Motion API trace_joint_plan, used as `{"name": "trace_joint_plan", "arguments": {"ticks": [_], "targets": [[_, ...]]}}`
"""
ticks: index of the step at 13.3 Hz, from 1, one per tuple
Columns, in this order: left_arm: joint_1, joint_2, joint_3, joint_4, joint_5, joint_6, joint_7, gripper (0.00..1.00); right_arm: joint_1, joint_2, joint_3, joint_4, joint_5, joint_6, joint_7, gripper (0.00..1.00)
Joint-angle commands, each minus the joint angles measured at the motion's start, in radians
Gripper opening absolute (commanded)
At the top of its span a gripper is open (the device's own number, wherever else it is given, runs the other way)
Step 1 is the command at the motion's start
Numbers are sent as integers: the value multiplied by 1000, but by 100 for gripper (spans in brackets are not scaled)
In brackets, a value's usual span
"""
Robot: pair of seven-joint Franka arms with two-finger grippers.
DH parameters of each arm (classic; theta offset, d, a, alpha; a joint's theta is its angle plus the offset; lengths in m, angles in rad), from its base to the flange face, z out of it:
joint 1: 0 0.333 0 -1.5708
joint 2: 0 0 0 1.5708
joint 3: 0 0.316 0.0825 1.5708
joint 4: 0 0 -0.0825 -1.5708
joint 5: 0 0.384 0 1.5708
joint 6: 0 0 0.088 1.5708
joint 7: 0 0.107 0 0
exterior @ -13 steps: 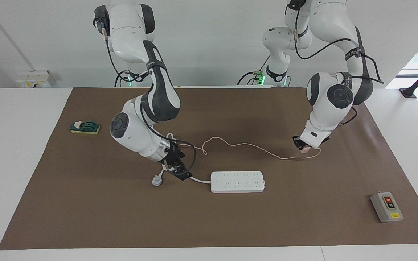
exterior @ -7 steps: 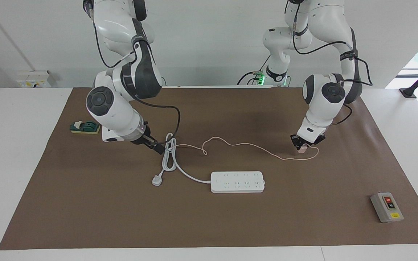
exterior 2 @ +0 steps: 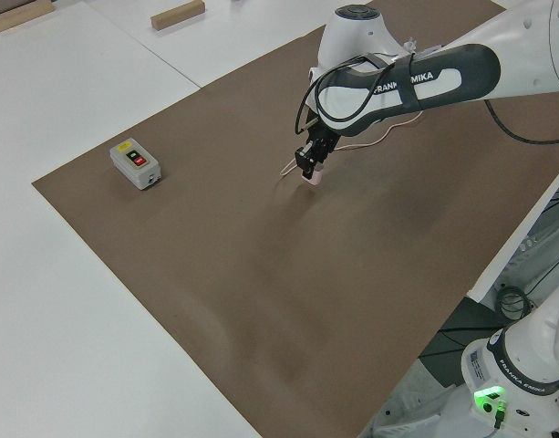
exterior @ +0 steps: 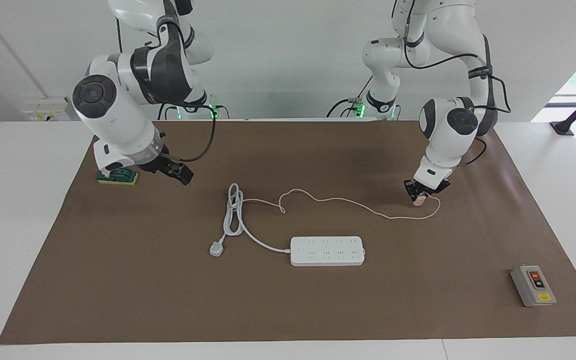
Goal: Unplug charger and place it aside
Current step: 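Set the charger down beside the strip and withdraw both grippers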
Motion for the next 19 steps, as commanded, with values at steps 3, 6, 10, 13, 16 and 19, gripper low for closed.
{"name": "trace_joint_plan", "arguments": {"ticks": [3, 6, 10, 13, 16, 19], "targets": [[103, -51, -3, -12, -15, -46, 142, 100, -73, -162, 56, -115, -61, 15, -224, 100], [131, -57, 0, 78, -17, -174, 199, 100, -77, -239, 59, -178, -105, 13, -252, 100], [131, -18, 0, 306, -19, -397, 182, 100, -98, -250, 79, -186, -91, 47, -244, 100], [119, -7, -2, 425, -19, -471, 107, 100, -124, -259, 88, -192, -90, 61, -252, 100], [117, -28, -13, 486, -19, -528, 22, 100, -147, -257, 88, -187, -88, 87, -374, 100], [117, -80, -46, 490, -20, -540, -116, 100, -150, -256, 88, -178, -90, 81, -391, 100]]}}
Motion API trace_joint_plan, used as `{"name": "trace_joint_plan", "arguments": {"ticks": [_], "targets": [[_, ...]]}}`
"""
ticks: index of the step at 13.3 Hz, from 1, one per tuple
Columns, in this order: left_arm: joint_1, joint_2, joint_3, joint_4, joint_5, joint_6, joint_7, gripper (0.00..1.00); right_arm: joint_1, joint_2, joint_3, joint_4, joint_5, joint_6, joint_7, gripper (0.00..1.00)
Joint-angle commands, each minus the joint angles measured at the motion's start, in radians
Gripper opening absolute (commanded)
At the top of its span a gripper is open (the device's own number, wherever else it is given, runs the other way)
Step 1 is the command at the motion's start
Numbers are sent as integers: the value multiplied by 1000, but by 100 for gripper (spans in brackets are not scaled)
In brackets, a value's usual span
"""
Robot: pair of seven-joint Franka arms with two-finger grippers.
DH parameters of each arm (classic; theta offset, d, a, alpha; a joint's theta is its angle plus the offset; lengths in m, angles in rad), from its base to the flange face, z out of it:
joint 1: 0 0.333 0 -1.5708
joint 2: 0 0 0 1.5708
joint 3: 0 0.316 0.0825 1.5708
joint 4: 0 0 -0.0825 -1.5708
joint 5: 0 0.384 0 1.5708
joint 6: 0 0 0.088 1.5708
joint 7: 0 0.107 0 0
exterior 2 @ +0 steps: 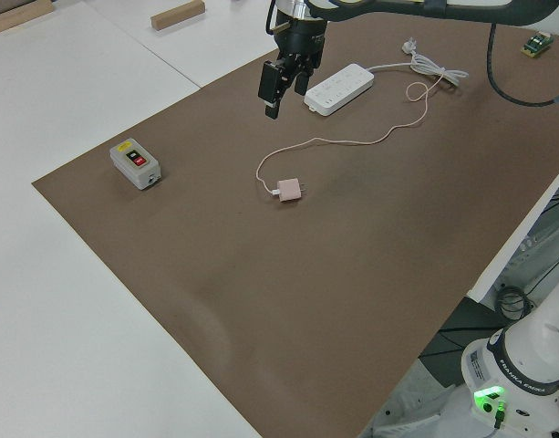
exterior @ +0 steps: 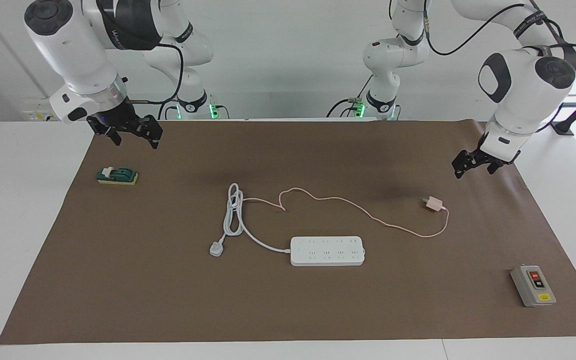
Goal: Unplug charger and place it aside
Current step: 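Set the charger down beside the strip and withdraw both grippers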
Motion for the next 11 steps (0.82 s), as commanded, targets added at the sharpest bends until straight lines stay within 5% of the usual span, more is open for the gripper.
{"name": "trace_joint_plan", "arguments": {"ticks": [1, 8, 11], "targets": [[-8, -54, -18, 1, -10, -54, -99, 100, -21, -19, 19, -15, -9, 12, -28, 100], [-8, -123, -23, 14, -16, -156, -110, 100, -28, -19, 18, 17, -8, -19, -28, 100], [-8, -120, -21, 95, -82, -189, -111, 100, -28, -15, 21, 26, -18, -21, -28, 100]]}}
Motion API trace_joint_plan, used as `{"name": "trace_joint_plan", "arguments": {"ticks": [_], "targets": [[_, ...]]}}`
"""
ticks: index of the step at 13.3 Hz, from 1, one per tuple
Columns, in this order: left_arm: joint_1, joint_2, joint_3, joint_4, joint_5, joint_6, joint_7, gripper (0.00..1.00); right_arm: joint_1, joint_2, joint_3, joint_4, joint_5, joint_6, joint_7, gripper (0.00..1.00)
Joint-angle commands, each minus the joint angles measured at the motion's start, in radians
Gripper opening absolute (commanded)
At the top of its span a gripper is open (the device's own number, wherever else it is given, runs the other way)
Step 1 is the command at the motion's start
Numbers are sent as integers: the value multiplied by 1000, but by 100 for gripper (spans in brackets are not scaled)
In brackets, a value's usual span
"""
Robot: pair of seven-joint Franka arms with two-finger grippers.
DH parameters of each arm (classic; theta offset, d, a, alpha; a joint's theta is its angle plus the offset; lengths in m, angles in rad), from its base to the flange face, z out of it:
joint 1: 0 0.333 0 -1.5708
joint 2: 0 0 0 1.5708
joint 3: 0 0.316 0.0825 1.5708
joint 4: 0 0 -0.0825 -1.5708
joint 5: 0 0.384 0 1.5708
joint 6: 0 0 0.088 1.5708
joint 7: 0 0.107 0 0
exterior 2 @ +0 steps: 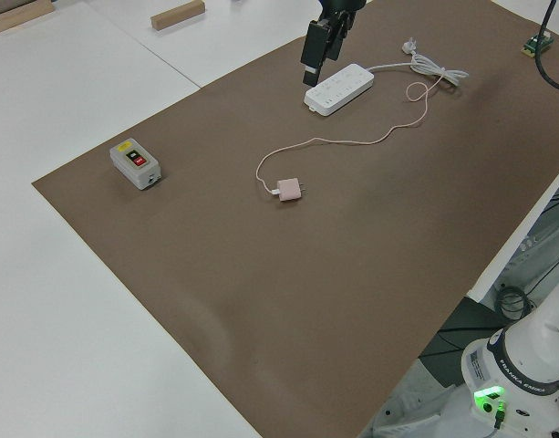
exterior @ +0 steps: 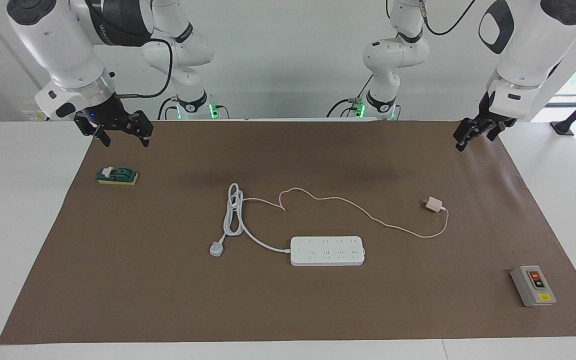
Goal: Unplug charger and place it aside
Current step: 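Set the charger down beside the strip and withdraw both grippers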
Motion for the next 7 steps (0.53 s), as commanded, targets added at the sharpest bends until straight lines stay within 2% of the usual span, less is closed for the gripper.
{"name": "trace_joint_plan", "arguments": {"ticks": [1, 4, 6, 7], "targets": [[-7, 20, 7, 74, -27, -29, 2, 100, -23, -6, 20, 18, -8, -14, -25, 100], [-105, 22, 13, 33, 12, 113, 8, 100, -23, -9, 20, 18, -6, -26, -22, 100], [-121, -4, 13, -1, 20, 100, 61, 100, -23, -12, 20, 12, -5, -29, -20, 100], [-124, -20, 15, -12, 20, 45, 107, 100, -23, -12, 20, 8, -5, -35, -19, 100]]}}
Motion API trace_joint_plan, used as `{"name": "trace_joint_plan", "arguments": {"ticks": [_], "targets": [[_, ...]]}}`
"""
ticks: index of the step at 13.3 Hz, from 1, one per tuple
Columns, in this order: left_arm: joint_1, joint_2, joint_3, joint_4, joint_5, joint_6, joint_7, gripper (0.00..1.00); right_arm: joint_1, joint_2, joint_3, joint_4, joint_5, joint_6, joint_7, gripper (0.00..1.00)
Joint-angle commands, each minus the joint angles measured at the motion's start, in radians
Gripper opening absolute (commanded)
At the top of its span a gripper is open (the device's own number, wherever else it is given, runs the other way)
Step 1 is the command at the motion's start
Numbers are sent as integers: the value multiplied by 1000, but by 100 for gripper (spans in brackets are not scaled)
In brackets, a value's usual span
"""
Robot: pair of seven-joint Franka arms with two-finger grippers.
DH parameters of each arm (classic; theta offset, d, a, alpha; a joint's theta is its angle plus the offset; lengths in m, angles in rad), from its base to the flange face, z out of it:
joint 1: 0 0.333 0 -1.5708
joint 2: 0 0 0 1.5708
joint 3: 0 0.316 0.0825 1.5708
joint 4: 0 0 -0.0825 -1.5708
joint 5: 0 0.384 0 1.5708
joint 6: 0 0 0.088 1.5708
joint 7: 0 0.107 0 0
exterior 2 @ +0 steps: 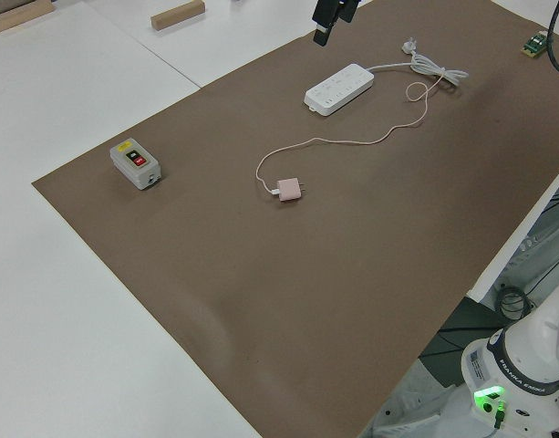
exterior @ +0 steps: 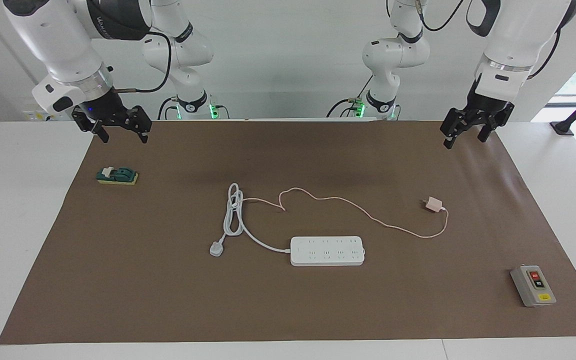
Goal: Unplug charger and place it aside
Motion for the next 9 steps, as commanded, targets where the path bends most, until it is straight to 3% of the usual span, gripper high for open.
{"name": "trace_joint_plan", "arguments": {"ticks": [1, 5, 7, 9], "targets": [[-15, -37, 16, -40, 14, -83, 119, 100, -20, -6, 19, -4, -4, -21, -16, 100], [-71, -1, 27, -38, 7, -129, 174, 100, -8, -9, 19, -12, -6, -21, -16, 100], [-139, 3, 103, -31, 10, -138, 183, 100, -8, -12, 17, -14, -6, -21, -17, 100], [-139, -4, 114, -34, 13, -129, 179, 100, -11, -12, 17, -14, -6, -21, -17, 100]]}}
